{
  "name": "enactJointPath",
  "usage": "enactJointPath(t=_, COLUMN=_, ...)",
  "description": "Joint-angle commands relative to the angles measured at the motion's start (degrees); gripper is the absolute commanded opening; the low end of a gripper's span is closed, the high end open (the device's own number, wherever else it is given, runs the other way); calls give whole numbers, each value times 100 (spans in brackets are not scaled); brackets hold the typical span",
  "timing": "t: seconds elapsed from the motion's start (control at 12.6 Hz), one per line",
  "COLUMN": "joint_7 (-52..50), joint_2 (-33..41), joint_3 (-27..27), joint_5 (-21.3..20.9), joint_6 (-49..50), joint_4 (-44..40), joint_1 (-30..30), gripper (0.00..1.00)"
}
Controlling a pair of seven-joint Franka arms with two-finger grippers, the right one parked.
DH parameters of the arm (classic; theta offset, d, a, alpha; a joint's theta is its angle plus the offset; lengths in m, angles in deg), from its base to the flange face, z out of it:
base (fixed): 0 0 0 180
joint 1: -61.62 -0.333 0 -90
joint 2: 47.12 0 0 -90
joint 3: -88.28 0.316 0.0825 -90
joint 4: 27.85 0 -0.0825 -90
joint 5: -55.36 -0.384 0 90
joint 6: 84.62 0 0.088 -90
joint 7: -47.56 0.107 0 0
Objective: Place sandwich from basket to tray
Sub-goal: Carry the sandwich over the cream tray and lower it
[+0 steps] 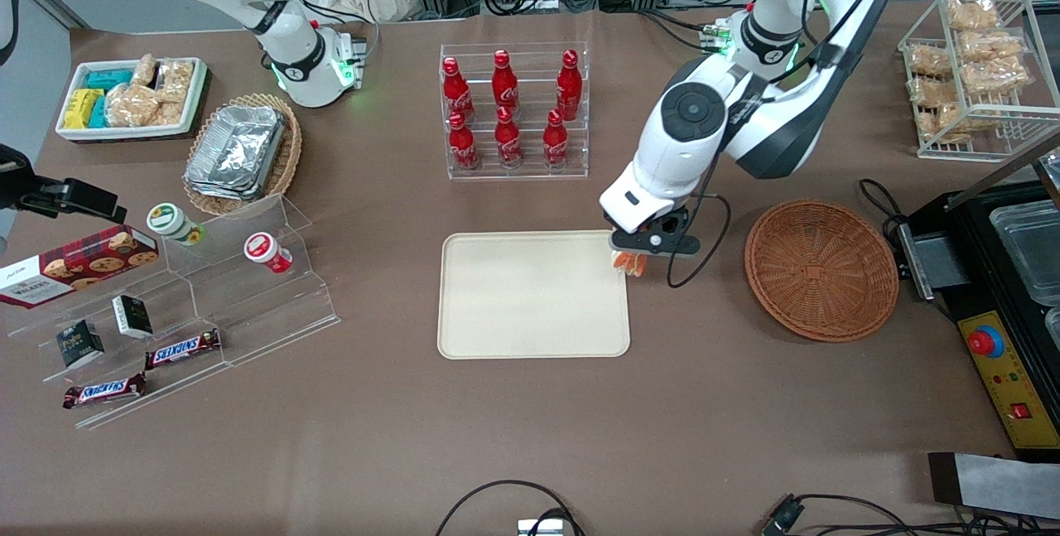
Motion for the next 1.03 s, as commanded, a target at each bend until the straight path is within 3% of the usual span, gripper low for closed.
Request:
enactJointPath(t=0.0, joint_7=-636, joint_2=-576, joint_3=8, joint_5=-661, joint_6=-168, joint_4=-332, joint_1=268, gripper=8)
enactJointPath(t=0.95, joint_7=-1182, joint_2=-1851, joint_3=35, joint_5=-1647, joint_6=-740, joint_4=-693, joint_1=541, gripper=11)
